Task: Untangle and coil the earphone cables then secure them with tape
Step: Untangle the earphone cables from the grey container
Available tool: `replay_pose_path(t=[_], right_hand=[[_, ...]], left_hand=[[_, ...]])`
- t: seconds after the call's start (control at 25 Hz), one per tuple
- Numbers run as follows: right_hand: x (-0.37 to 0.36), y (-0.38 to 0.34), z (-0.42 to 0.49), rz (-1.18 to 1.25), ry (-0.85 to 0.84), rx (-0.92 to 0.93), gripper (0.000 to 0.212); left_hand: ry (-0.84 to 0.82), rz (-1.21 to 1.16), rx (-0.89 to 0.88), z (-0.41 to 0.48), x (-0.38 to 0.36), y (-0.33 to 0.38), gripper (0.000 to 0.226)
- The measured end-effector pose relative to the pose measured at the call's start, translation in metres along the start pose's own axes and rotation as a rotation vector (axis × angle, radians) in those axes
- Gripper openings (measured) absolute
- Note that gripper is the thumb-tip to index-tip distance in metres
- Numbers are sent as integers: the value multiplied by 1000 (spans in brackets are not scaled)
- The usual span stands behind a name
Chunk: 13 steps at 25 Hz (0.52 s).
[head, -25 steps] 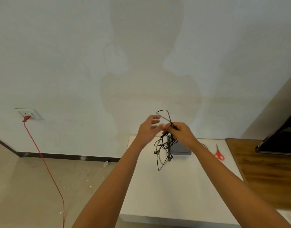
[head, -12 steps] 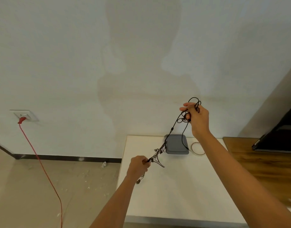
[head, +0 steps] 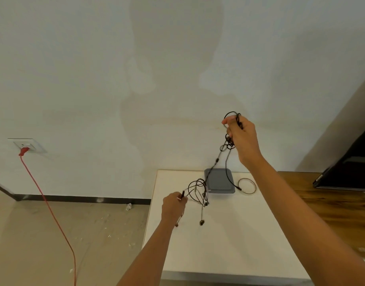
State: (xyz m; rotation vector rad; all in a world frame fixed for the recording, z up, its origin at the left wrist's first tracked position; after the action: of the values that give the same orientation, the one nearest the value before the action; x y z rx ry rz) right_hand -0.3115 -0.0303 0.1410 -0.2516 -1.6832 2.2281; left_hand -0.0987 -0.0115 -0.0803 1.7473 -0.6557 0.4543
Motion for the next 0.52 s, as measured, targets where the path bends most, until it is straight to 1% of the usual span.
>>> replay_pose_path(t=[0.08,0.12,0.16,0.2,0.28,0.32,0.36,0.44,0.48,0.52], right_hand=[[1,12,3,-358,-110,-5,22],[-2,22,0,-492,-191,-14,18],[-6,40,-6,-563,-277,-51,13],[-10,59,-15,-587,-361,-115,10],[-17,99,-37,-579,-477,-250,20],[-20,116,-46,-579,-499,-292,21],[-24,126,-54,-564,-506,-312,20],[-29,140,-62,-544,-490,-290,29],[-32,143,-64,-529,-478,-286,28],[-35,143,-65,-494,-463,-279,21]], left_hand=[[53,-254,-54,-1,9,7,17],[85,-339,-102,-2,16,14,16],[103,-393,-140,-2,21,21,16],[104,-436,-159,-3,28,32,16],[70,-545,-189,-6,38,56,16],[47,-597,-210,-7,44,68,16],[23,-626,-231,-8,48,78,16],[-28,-643,-276,-8,55,93,18],[-49,-656,-286,-8,57,97,19],[-62,-684,-279,-7,59,99,20]])
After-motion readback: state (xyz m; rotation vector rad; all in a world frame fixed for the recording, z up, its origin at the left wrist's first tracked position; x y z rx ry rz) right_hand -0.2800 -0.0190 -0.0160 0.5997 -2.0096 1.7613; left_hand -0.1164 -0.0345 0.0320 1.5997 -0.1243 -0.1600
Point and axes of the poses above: each hand's wrist, its own z-axis towards the middle knuckle, its own x-axis out of the back of the hand, y = z × x, the point moved 5 cm from there along z, towards the middle knuckle, and after that the axes turned 2 degrees about -z, right-handed, at the moved point
